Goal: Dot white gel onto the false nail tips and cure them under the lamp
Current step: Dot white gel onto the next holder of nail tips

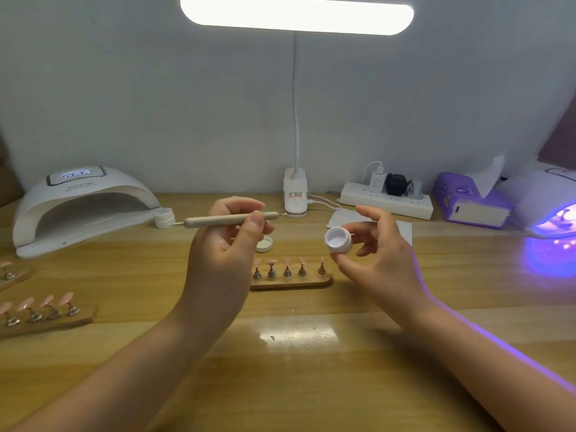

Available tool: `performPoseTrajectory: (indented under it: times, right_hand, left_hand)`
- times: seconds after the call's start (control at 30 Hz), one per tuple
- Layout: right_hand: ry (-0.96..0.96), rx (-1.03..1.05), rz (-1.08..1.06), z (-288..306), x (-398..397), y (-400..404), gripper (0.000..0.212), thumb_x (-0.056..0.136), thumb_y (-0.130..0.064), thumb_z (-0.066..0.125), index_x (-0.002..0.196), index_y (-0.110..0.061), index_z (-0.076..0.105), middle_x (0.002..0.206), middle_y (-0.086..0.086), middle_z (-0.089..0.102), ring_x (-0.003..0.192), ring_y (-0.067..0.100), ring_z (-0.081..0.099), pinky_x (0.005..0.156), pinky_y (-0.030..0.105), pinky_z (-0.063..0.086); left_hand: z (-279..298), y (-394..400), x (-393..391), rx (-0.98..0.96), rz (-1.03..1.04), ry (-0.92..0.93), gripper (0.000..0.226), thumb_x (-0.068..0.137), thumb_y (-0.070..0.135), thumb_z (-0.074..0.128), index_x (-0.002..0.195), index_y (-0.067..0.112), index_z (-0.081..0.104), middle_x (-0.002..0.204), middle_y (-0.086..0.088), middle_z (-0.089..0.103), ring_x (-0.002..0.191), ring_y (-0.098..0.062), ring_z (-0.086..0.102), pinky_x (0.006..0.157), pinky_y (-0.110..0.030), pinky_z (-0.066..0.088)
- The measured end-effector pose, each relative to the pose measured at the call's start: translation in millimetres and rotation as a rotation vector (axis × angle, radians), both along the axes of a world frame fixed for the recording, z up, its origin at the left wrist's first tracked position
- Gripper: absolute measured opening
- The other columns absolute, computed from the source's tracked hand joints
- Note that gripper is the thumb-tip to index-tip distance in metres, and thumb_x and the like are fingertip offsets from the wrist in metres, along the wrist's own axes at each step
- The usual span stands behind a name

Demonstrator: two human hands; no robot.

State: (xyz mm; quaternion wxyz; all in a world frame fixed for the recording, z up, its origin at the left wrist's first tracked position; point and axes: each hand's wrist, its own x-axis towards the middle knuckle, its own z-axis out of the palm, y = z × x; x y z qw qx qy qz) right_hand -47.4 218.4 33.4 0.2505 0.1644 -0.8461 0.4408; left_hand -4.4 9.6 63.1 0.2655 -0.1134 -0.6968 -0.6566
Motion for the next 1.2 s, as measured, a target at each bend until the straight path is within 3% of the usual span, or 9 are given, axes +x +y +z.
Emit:
performPoseTrajectory:
  times: [0.33,0.5,0.63,0.77,0.9,1.0,1.2]
  right_hand:
    - [0.054,0.026,0.144,9,26,-23,0.072,0.074,-0.021,0.082,0.132,-0.021,0.038,0.101,-0.018,0.065,0.089,0.003,0.060,0.074,0.017,0.050]
    - [0.065,0.016,0.160,9,29,-25,0.071,0.074,-0.024,0.082,0.129,-0.023,0.038,0.099,-0.022,0.064,0.086,0.004,0.061,0.072,0.017,0.051]
    - [0.071,0.027,0.179,9,30,-27,0.073,0.072,-0.025,0.083,0.129,-0.025,0.037,0.098,-0.027,0.060,0.089,0.000,0.061,0.072,0.014,0.051]
    - [0.080,0.024,0.184,9,31,-27,0.073,0.072,-0.026,0.082,0.129,-0.024,0.037,0.100,-0.027,0.060,0.089,-0.001,0.060,0.073,0.014,0.051]
    - [0.069,0.008,0.164,15,31,-26,0.073,0.072,-0.026,0.083,0.128,-0.026,0.036,0.100,-0.028,0.060,0.090,-0.004,0.059,0.075,0.011,0.049]
    - [0.048,-0.051,0.147,23,29,-24,0.071,0.072,-0.030,0.082,0.126,-0.027,0.038,0.098,-0.026,0.063,0.087,-0.003,0.061,0.074,0.014,0.051]
    - [-0.038,-0.011,0.158,42,20,-39,0.060,0.071,-0.033,0.083,0.113,-0.026,0.041,0.096,-0.016,0.065,0.061,0.000,0.060,0.058,0.013,0.049]
  left_hand:
    - [1,11,10,-0.173,0.024,-0.025,0.007,0.091,0.026,0.062,0.087,0.024,0.067,0.076,0.005,0.069,0.074,-0.007,0.066,0.058,-0.010,0.048]
    - [4,11,11,-0.225,0.051,0.021,0.008,0.087,0.029,0.064,0.085,0.023,0.068,0.066,0.007,0.063,0.058,-0.003,0.058,0.047,-0.006,0.040]
    - [4,11,10,-0.226,0.055,0.007,0.007,0.087,0.027,0.065,0.084,0.022,0.068,0.065,0.015,0.063,0.059,0.001,0.058,0.048,-0.006,0.040]
    - [7,10,12,-0.228,0.076,-0.010,0.014,0.084,0.041,0.061,0.085,0.028,0.067,0.067,0.015,0.064,0.060,-0.001,0.058,0.050,-0.009,0.041]
    - [12,9,13,-0.151,0.114,-0.020,0.015,0.083,0.046,0.060,0.080,0.032,0.066,0.074,0.002,0.065,0.065,-0.011,0.059,0.055,-0.014,0.046]
    - [20,5,10,-0.046,0.145,-0.051,0.022,0.082,0.050,0.060,0.079,0.029,0.067,0.066,0.009,0.065,0.060,-0.002,0.058,0.053,-0.012,0.047]
    - [32,-13,-2,0.099,0.177,-0.085,0.026,0.090,0.049,0.058,0.078,0.026,0.063,0.046,0.013,0.034,0.042,-0.006,0.028,0.041,-0.021,0.027]
